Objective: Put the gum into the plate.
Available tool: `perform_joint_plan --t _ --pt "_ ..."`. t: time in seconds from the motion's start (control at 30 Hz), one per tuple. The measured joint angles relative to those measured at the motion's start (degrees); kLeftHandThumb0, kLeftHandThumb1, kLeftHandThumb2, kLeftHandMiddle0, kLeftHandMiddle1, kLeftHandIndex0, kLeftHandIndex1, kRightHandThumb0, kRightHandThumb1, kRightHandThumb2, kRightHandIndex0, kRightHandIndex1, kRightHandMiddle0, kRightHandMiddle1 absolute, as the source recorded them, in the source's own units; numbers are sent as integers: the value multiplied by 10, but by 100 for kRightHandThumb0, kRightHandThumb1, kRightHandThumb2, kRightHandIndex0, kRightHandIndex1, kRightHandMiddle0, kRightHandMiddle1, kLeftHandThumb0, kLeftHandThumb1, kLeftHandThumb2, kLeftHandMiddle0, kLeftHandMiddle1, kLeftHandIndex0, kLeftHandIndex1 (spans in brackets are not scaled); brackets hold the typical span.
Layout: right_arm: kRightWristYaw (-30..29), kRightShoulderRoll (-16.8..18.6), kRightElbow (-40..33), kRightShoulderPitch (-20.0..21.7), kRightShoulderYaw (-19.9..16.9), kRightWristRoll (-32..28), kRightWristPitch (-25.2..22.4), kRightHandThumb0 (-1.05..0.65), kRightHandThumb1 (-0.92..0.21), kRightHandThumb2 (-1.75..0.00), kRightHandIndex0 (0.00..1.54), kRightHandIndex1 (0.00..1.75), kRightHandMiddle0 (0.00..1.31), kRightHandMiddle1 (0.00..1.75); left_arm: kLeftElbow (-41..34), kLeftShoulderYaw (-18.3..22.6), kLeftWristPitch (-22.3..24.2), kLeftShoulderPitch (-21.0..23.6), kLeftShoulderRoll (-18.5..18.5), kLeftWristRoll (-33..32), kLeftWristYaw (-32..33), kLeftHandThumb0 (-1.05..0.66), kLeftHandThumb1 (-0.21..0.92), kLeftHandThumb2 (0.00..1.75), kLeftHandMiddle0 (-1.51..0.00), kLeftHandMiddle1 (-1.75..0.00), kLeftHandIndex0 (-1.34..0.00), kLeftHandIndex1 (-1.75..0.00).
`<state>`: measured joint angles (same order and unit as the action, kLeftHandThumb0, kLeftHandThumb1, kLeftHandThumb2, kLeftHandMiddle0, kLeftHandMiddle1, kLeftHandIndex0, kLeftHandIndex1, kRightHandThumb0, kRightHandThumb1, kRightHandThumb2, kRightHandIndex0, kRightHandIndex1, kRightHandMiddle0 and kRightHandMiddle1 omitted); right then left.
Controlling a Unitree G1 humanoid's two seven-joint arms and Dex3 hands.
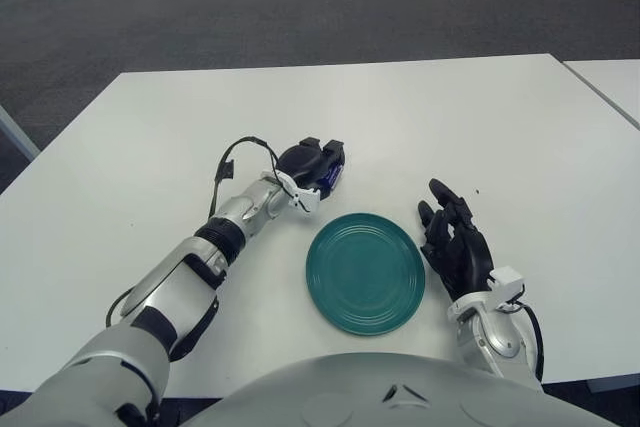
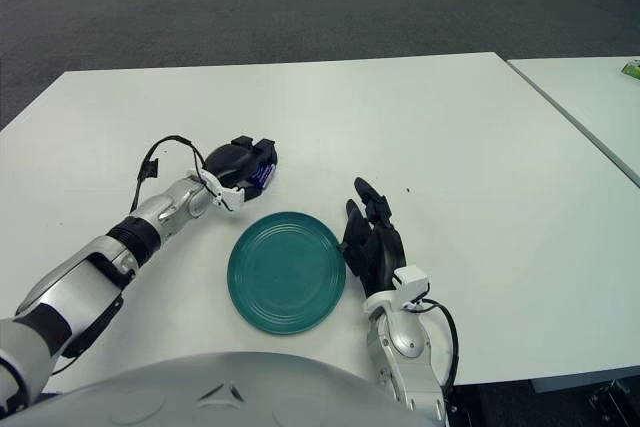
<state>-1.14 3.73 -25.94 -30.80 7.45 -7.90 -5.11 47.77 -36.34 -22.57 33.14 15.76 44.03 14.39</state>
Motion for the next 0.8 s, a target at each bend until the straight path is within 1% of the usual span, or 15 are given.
perform_joint_plan --t 0.1,0.2,0.33,0.47,0.6,0.7,0.8 --pt "1 0 3 1 0 0 0 -86 -92 -87 22 1 0 48 -14 4 -15 -7 11 -4 -1 0 23 140 -72 -165 -45 -175" --pt "2 -1 4 1 -1 2 0 -87 -92 -88 22 0 0 47 -42 14 -21 -21 27 -9 -17 0 24 139 -71 -165 -44 -175" --pt "2 0 4 1 -1 4 1 -87 -92 -88 23 0 0 47 -81 33 -16 -32 49 -20 -52 0 26 137 -70 -165 -43 -175" --pt "2 0 6 1 -2 3 1 -87 -92 -88 23 1 0 48 -133 66 -5 -35 74 -35 -76 0 26 136 -70 -164 -42 -175" --pt "2 0 7 1 -3 3 0 -87 -92 -89 23 1 0 48 -213 107 26 -38 90 -56 -109 0 25 137 -71 -164 -43 -175" --pt "2 0 7 1 -3 4 0 -87 -92 -89 23 0 0 48 -279 130 57 -43 91 -70 -136 0 23 140 -71 -165 -45 -175" --pt "1 0 7 1 -3 6 1 -86 -92 -90 23 0 0 47 -345 145 77 -53 86 -86 -159 0 22 141 -71 -167 -46 -175"
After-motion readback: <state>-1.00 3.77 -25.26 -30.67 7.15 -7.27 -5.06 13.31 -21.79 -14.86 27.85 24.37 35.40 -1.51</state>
